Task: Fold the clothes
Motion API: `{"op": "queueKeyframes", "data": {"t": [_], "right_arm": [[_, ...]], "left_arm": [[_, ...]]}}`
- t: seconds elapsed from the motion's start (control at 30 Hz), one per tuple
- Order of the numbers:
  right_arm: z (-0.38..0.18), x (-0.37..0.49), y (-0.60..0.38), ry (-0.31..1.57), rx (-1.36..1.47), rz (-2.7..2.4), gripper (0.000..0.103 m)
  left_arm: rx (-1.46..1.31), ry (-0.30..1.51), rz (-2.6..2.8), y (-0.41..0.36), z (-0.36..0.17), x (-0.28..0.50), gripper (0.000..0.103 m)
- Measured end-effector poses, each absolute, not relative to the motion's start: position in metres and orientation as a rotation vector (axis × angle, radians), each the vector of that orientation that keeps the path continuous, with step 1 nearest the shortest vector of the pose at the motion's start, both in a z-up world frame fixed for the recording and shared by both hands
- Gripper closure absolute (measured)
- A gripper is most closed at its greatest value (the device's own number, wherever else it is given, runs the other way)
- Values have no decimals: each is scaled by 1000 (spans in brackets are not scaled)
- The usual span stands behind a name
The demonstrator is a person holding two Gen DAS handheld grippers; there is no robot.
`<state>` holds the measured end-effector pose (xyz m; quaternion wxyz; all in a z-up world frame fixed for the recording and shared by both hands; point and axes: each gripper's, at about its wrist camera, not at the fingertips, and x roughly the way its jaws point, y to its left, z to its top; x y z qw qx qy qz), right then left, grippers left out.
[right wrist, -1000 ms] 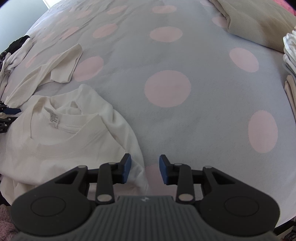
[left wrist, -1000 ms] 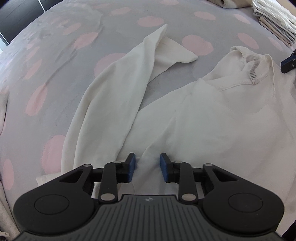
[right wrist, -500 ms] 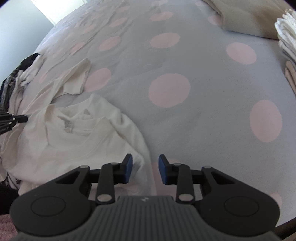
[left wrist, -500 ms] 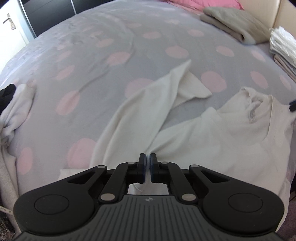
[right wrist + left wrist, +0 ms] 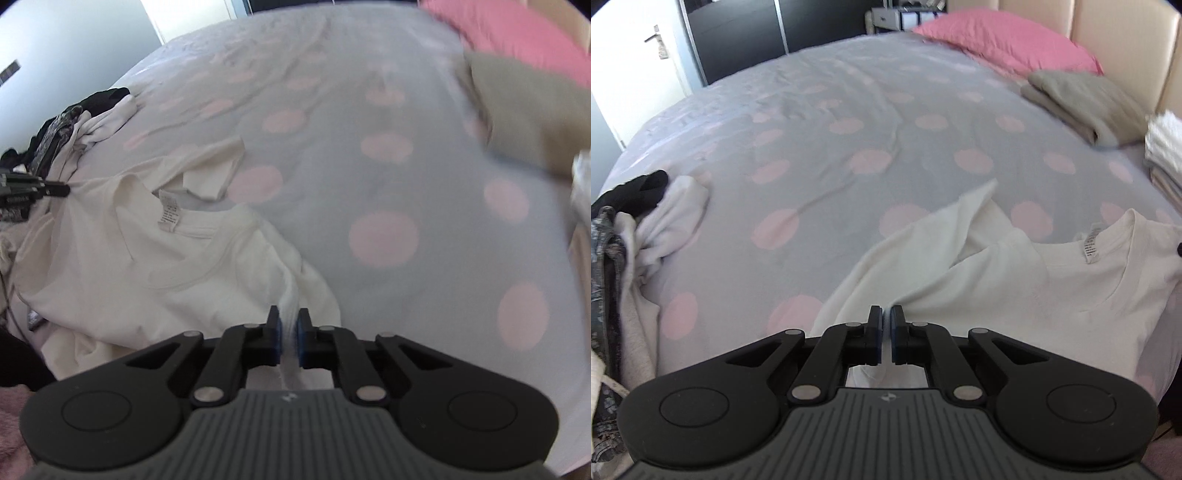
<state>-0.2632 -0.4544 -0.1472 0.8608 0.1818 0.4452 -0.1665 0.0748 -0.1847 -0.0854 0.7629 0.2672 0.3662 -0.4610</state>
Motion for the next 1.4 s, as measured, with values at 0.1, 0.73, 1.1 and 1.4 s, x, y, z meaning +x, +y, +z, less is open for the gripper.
{"op": "queueKeyframes", "data": {"t": [0.1,0.73,1.1,1.4], "right_arm": [[-116,-254,-447,868,286,-393,94],[-3,-211,-405,840,-47,-453,94],[-122,-256,-470,1062,259,-558,95],[-176,-261,-498,1053,452,-567,95]], "left_arm": [[547,739,-969,-175,-55,78,100],[564,671,-1034,-172,5,74,103],[830,797,-1117,-232,-121,65,71],[850,851,-1144,-250,-177,82,55]]}}
